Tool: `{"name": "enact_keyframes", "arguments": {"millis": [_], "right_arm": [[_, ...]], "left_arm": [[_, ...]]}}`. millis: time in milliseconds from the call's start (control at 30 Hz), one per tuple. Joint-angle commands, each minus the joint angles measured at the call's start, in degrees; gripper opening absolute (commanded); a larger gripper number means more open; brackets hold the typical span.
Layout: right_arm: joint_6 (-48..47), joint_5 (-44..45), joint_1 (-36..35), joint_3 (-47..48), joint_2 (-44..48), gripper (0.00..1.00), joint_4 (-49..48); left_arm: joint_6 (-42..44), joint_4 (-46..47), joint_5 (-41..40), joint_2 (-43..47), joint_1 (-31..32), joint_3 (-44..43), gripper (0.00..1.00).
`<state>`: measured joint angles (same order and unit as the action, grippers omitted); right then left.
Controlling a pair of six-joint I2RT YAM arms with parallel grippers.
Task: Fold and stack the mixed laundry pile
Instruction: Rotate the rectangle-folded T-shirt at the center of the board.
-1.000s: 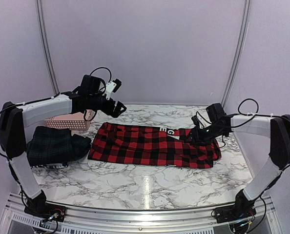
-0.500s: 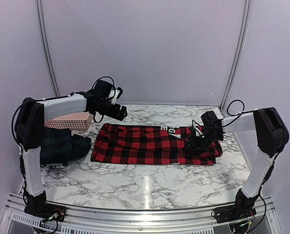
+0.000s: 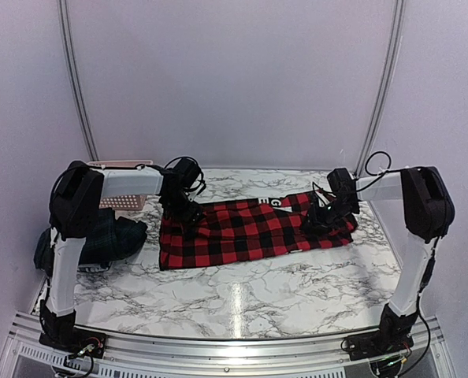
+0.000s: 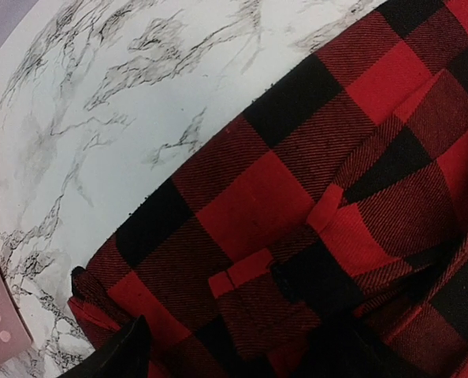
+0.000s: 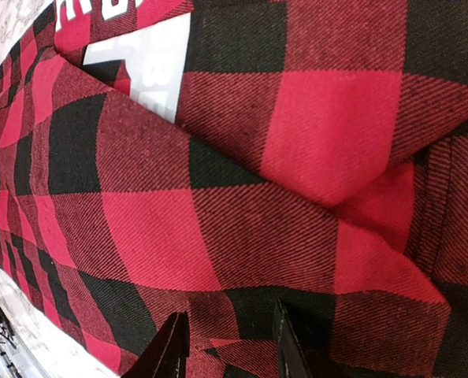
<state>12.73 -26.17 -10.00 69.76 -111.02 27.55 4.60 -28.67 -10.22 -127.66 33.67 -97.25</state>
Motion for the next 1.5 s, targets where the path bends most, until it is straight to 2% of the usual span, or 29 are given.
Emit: {"name": "enact_keyframes", "arguments": {"millis": [0,267,333,467,567,667,767,867,1033,1233,1467], "right_arm": [[-2.5,6.2,0.8,2.2,-4.3,0.38,3.9],[-4.2,7.1,0.8,6.7,-9.3,0.38,4.1],[-4.3,6.4,0.8,8.2,-10.3,0.38,3.6],[-4.4,3.3,0.7,12.9,-11.6,0.37,4.2],[-4.7,2.2,0.7,17.0,-9.4,0.37,6.3],[-4.6,0.8,0.7,18.8,-4.7,0.39,7.9],[-4.0,-0.1,0.7,17.6,0.2,0.4,9.5],[-2.4,-1.5,0.2,12.4,5.1,0.4,8.3],[1.5,-1.8,-4.1,3.7,9.6,0.39,5.0],[6.3,0.4,-9.4,-0.9,8.0,0.35,0.8],[4.9,3.2,-10.1,0.7,-0.2,0.27,-0.1]], "left_arm": [[0.9,-7.4,-3.4,-0.1,1.6,5.1,0.78],[-4.1,-8.2,-3.5,7.2,8.2,18.9,0.69],[-8.1,-8.2,-2.7,9.2,10.7,22.4,0.68],[-14.4,-8.3,-0.4,14.0,16.7,28.6,0.69],[-19.9,-7.7,1.9,19.8,18.1,30.2,0.71],[-21.7,-6.8,1.3,25.4,17.6,28.6,0.74],[-20.4,-7.0,1.9,26.4,15.2,24.0,0.75],[-18.8,-6.9,3.0,24.0,12.5,19.5,0.73],[-13.1,-7.0,2.7,17.0,12.0,11.6,0.67],[-7.3,-6.9,4.6,9.2,13.2,5.5,0.55],[-5.8,-6.4,4.6,6.7,15.7,10.0,0.42]]}}
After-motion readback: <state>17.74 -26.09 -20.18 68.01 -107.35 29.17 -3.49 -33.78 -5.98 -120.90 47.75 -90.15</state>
